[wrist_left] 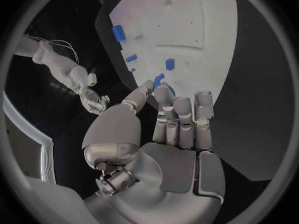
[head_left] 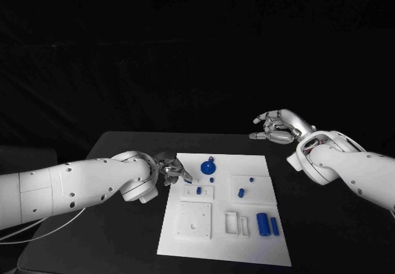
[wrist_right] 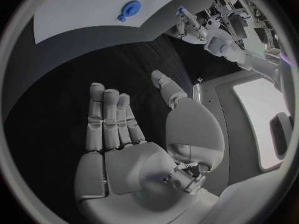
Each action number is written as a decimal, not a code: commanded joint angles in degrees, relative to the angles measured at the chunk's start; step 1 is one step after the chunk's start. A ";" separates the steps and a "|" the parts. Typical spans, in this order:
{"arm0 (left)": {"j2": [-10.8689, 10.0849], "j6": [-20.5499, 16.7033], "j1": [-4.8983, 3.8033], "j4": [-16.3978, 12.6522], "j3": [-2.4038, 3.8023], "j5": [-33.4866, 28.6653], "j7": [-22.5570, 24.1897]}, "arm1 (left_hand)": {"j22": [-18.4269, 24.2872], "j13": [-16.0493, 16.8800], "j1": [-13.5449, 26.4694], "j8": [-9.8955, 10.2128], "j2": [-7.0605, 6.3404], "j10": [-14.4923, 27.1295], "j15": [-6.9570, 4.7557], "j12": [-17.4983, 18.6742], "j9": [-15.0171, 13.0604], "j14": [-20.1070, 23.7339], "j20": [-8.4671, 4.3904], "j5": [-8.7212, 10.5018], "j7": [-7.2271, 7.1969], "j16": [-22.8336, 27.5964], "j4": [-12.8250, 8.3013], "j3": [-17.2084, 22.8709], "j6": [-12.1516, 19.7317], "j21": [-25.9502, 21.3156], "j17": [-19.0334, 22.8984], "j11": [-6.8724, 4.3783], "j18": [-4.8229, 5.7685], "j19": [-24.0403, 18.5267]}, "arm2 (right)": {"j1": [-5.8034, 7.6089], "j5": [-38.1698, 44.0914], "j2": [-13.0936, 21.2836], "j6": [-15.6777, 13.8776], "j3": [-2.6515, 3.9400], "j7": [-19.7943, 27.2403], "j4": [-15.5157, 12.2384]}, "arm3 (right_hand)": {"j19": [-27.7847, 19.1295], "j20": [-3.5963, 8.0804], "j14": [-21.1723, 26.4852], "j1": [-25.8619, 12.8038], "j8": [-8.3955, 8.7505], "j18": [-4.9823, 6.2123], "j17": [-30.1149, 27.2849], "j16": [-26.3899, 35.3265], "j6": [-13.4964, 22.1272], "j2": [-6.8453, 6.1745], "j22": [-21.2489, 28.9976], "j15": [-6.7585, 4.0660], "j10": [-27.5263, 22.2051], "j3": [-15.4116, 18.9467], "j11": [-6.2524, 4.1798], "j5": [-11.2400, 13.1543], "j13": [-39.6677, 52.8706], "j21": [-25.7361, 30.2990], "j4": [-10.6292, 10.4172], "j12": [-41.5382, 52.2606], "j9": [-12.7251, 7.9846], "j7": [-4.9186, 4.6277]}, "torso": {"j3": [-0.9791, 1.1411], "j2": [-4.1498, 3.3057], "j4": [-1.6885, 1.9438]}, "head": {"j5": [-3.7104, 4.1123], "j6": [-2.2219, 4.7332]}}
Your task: Assemble the parts on the task board
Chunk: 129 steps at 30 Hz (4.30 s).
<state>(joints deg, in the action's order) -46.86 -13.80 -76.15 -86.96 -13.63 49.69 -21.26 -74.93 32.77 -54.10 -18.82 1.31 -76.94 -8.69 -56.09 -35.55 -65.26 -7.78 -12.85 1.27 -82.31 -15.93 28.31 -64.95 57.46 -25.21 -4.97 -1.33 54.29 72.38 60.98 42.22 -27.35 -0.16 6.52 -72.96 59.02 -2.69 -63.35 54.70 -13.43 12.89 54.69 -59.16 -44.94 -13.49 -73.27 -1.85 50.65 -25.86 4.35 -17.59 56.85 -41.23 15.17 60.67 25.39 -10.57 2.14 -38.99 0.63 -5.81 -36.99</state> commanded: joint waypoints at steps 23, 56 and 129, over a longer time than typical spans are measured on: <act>4.42 -0.30 1.52 4.35 -0.16 10.76 -3.56 | -1.00 1.57 0.64 -3.40 -0.66 -3.26 -4.26 -1.55 -11.63 -5.40 -8.06 -5.03 -2.41 -1.59 -0.26 0.38 -5.19 0.96 -0.79 -2.46 -0.81 1.28 | 1.09 -3.44 -1.43 0.20 0.24 1.71 0.97 | -1.31 -1.02 1.20 0.38 -0.65 2.11 -2.06 1.48 0.46 1.19 0.23 0.06 -0.74 0.48 0.08 -1.11 -3.21 1.62 -0.21 -1.21 0.29 -0.20 | -0.04 -0.06 -0.06 | -0.35 -2.24; 5.46 -2.80 5.25 6.17 -0.14 15.83 -2.30 | -1.02 2.00 0.84 -3.39 -0.79 -3.21 -4.30 -2.09 -12.16 -5.55 -8.05 -6.38 -2.52 -1.94 -0.22 0.48 -5.65 1.24 -0.99 -2.55 -0.97 1.51 | 1.26 -17.11 -1.74 7.57 0.24 2.77 1.78 | -16.97 -9.98 6.44 2.85 -3.67 1.70 -23.53 38.71 -1.58 5.94 13.84 8.29 6.31 -0.37 4.00 -0.01 -48.56 24.69 1.20 -41.53 -1.07 -0.87 | -0.15 -0.08 0.01 | -0.07 -3.15; 6.72 0.77 6.59 7.11 -0.13 16.69 -2.18 | -1.05 3.10 2.49 -4.92 -0.68 -3.62 -4.33 -4.22 -13.97 -6.31 -7.97 -9.97 -3.27 -3.51 -0.09 0.34 -8.18 2.01 -1.81 -3.13 -1.35 1.87 | 1.25 -17.52 -1.72 8.25 0.24 2.28 1.52 | -17.12 -10.54 6.46 2.87 -3.67 2.07 -24.13 39.64 -1.38 5.87 14.66 8.66 7.04 0.17 4.23 -1.14 -50.35 25.90 1.14 -42.67 -1.52 -0.97 | -0.09 -0.10 -0.03 | 0.14 -3.54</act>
<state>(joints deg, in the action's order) -40.26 -15.60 -69.79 -79.47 -13.60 66.30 -23.96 -74.91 35.79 -51.89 -18.83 0.53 -78.33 -8.59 -60.13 -35.94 -67.17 -8.38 -22.64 1.55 -85.49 -16.09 28.48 -66.95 59.23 -26.94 -5.34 -2.23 55.72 73.60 43.46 40.49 -19.94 0.04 8.48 -71.35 41.95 -13.00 -56.87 57.71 -17.08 14.66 30.62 -19.82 -46.45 -8.06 -58.67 6.28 57.25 -26.03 8.70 -18.42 6.56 -15.70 16.44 18.20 23.93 -11.33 2.05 -39.08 0.60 -5.67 -40.50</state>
